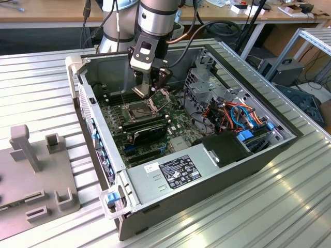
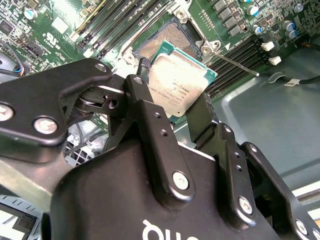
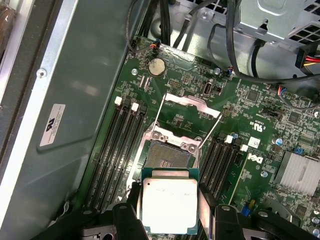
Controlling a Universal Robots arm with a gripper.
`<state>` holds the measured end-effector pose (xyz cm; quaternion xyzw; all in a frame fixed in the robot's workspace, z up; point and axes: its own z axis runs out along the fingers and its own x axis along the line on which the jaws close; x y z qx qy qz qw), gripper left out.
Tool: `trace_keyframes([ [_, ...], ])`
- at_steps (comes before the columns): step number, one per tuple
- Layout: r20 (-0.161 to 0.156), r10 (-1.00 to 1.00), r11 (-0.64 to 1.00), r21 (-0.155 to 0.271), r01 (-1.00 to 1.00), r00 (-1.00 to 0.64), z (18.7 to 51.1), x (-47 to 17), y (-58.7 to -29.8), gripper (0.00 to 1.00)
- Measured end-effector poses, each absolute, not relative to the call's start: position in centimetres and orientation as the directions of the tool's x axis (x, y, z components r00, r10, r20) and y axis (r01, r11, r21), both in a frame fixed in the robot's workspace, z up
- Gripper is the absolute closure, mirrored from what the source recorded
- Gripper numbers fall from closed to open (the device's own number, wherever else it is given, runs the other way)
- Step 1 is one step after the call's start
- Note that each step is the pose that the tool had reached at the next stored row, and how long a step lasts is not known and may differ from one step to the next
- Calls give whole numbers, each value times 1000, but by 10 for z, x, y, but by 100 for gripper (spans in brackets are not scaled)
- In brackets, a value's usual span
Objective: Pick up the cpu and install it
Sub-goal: 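Place the cpu into insertion slot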
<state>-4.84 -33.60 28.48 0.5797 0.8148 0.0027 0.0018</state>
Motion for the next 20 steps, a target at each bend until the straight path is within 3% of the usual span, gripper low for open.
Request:
trace_keyframes([
  [20,0,964,266,7,964,-266,284,-48,-336,46],
])
